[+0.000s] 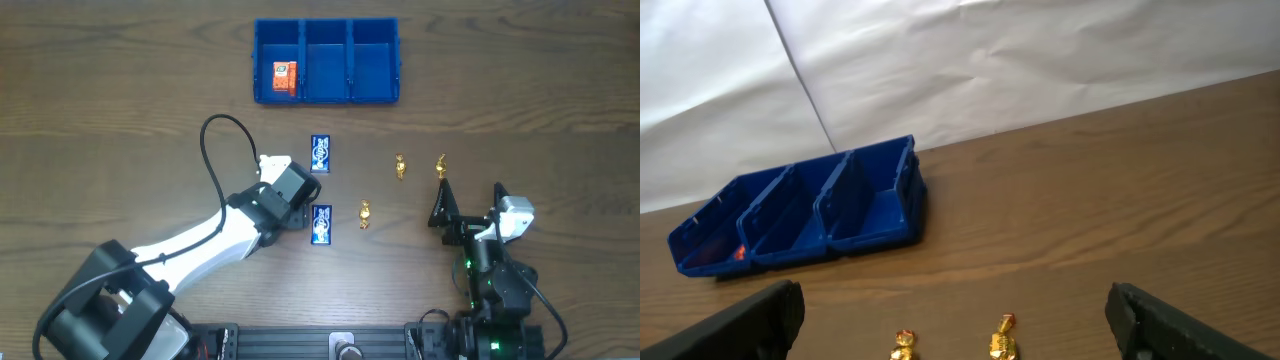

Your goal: Sort Candies Into Trays

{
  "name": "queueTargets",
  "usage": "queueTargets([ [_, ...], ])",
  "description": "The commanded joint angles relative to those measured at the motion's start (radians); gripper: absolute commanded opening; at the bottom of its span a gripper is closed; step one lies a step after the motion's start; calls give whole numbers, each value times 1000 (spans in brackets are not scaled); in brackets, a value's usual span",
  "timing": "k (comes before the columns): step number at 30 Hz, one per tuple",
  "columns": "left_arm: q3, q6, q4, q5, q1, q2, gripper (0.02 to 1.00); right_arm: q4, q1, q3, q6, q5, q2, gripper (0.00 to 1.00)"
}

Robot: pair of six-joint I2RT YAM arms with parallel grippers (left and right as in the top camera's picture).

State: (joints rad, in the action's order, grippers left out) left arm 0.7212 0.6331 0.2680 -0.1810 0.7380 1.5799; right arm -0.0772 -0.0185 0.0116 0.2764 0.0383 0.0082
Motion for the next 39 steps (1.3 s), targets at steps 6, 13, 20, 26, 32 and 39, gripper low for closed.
queueTargets([
  [6, -3, 22, -9, 6, 2, 48, 413, -3, -3, -4, -13, 8, -5, 998],
  [13, 5, 25, -23, -10, 2, 33, 259, -3, -3, -4, -13, 8, -5, 998],
  [20, 362, -136, 183, -216, -41, -118, 268, -3, -3, -4, -13, 8, -5, 998],
  [26, 883, -295, 307, -191, -229, 91, 268, -3, -3, -4, -13, 8, -5, 998],
  [32, 1070, -297, 307, -53, -333, 345, 270, -3, -3, -4, -13, 8, -5, 998],
  [39, 1076, -297, 269, -4, -349, 486, 277, -3, -3, -4, -13, 8, -5, 998],
])
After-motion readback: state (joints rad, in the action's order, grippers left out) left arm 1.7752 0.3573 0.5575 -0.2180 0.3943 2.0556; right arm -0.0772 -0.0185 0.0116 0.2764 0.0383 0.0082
